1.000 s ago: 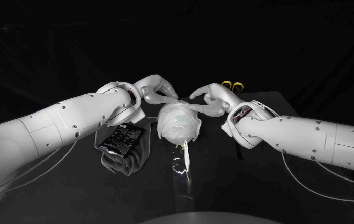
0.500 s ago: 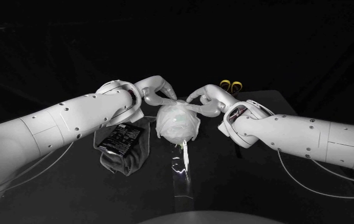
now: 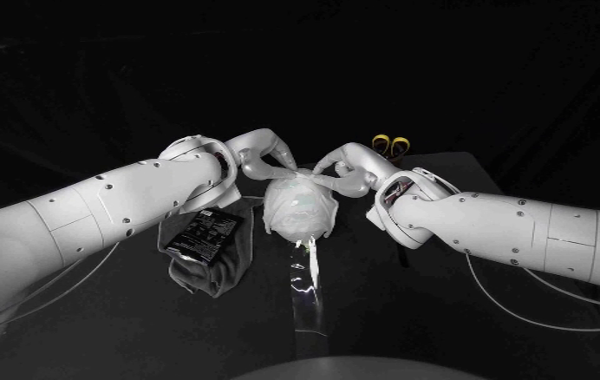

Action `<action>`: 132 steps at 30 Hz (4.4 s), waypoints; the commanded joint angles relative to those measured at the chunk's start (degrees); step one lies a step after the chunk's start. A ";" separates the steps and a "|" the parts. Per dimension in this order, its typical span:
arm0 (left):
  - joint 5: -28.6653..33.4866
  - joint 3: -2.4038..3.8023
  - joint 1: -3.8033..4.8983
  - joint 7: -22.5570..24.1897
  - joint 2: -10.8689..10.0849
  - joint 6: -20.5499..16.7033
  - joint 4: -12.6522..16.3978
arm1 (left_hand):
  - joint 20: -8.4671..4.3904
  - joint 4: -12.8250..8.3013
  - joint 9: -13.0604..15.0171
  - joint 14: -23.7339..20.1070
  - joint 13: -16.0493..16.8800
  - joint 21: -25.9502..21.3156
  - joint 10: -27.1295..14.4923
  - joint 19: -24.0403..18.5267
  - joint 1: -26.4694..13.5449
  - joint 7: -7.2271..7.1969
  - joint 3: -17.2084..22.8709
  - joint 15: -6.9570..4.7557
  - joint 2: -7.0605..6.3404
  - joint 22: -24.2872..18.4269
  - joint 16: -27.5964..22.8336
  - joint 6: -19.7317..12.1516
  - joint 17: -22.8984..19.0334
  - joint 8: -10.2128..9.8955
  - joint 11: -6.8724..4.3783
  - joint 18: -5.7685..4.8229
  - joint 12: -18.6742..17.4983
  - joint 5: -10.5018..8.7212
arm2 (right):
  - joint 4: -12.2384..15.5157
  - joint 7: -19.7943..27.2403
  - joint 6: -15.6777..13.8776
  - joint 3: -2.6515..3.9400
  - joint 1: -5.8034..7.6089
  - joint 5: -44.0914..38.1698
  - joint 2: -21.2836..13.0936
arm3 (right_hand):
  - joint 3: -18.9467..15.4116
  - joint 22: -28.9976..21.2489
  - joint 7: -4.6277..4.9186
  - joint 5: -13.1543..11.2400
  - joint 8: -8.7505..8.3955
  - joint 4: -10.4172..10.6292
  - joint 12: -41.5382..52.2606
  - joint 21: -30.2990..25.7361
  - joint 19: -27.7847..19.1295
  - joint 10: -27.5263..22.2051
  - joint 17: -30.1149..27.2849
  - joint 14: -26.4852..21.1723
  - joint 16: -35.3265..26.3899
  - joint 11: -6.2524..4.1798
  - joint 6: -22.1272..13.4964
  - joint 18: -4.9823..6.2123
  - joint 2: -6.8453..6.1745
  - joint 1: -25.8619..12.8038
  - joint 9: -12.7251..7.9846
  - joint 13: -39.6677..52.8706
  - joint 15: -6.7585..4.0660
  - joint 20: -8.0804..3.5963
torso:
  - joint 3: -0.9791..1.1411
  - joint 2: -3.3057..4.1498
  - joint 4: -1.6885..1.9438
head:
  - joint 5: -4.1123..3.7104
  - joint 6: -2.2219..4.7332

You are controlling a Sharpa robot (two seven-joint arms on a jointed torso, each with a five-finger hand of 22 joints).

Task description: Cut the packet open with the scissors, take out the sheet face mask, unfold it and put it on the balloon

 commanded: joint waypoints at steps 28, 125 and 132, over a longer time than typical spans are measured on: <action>1.78 0.09 0.15 2.64 -0.02 -10.53 0.27 | -0.24 -5.62 1.90 9.77 0.91 9.91 12.91 22.20 -5.37 -1.92 19.89 -4.29 -4.49 3.73 7.69 6.78 3.64 3.91 -3.99 2.05 1.94 -0.34 | -0.58 0.94 -7.50 0.09 -0.07 -2.03 0.62 | 6.21 2.55 -2.32 -0.10 5.01 -3.33 0.20 2.59 2.39 6.15 15.10 5.89 0.23 -2.56 4.25 -0.31 2.34 2.09 3.47 15.06 -2.38 -2.17 | 0.11 0.01 -0.05 | 0.09 -0.01; 5.88 -0.60 0.47 -4.05 3.22 -7.78 -6.53 | -0.40 -9.95 2.71 11.04 1.53 11.36 14.39 24.98 -9.94 -2.39 22.15 -5.04 -6.03 4.13 9.56 7.66 4.70 5.53 -4.62 2.12 2.40 -0.33 | -7.22 -3.15 8.81 0.39 1.87 12.04 4.96 | 0.65 4.76 -2.83 -0.06 3.07 2.10 0.20 3.39 3.60 6.15 15.10 5.89 0.23 -2.91 4.07 -0.61 -0.01 2.28 3.31 15.06 -2.43 -1.85 | 0.06 -0.05 0.01 | 0.23 -1.07; 6.15 -0.60 0.47 -3.92 3.17 -7.76 -6.47 | -0.41 -10.04 2.72 11.04 1.54 11.38 14.41 25.01 -9.96 -2.40 22.19 -5.05 -6.01 4.13 9.60 7.67 4.72 5.55 -4.62 2.15 2.41 -0.34 | -7.78 -3.31 5.97 0.39 1.82 11.52 5.46 | 3.57 5.60 -2.97 -0.08 4.81 -0.74 0.20 4.29 4.34 6.15 15.10 5.89 0.23 -3.17 4.85 -0.89 1.20 4.01 4.58 15.06 -2.98 -2.67 | 0.05 -0.03 0.00 | 0.19 -1.17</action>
